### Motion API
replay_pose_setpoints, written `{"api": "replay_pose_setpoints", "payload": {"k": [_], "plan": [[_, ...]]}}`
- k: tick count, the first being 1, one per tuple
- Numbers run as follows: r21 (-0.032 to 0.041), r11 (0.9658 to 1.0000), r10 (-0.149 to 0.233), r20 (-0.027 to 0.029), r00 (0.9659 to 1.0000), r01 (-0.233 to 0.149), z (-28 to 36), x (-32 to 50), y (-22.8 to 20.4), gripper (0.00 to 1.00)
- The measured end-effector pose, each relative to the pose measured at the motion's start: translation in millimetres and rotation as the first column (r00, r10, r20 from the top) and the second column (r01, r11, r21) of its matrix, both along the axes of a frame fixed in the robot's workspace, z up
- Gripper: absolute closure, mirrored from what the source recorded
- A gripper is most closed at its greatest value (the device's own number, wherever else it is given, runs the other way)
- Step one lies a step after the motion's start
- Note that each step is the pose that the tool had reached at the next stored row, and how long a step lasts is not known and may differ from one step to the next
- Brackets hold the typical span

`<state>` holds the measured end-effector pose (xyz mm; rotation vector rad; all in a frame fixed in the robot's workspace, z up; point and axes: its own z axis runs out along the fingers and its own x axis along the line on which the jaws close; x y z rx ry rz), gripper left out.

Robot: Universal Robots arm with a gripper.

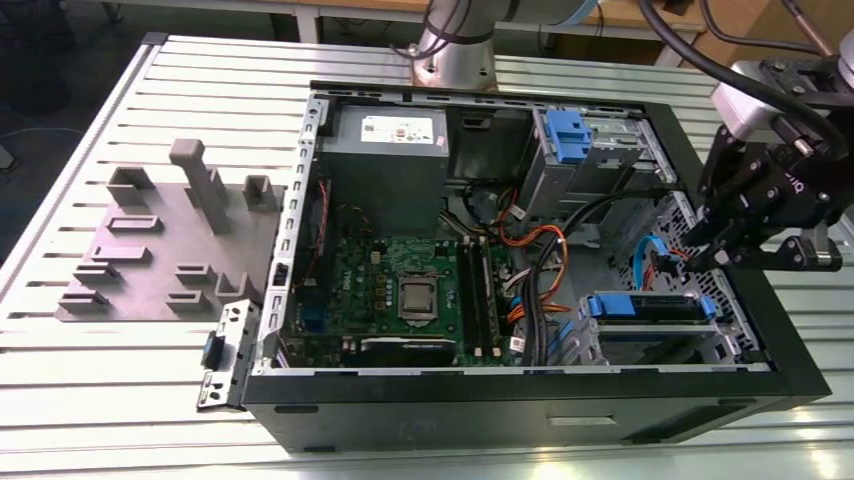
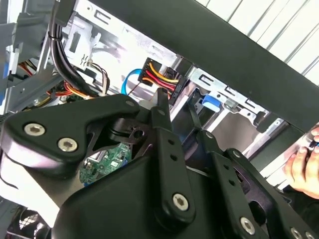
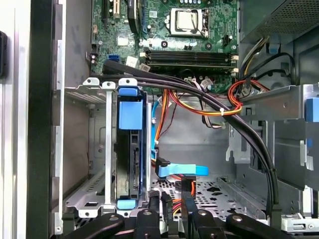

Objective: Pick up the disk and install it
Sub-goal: 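Insert the first disk wire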

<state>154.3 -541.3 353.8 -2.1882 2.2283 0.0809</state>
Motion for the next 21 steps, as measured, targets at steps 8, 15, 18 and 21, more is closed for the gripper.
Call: {"api": "replay_pose_setpoints", "payload": {"k": [8,15,18,21], "plan": [[-0.0004,1.0,0.002,0.0,1.0,-0.002,-5.4,3.4,2.4,0.69],[-0.001,1.0,0.002,0.0,1.0,-0.002,-9.2,4.6,3.3,0.69],[-0.0052,1.0,0.002,0.0,1.0,-0.002,-10.0,4.7,3.3,0.69],[-0.0138,0.9999,0.002,0.0,1.0,-0.002,-10.1,4.7,3.3,0.7]]}}
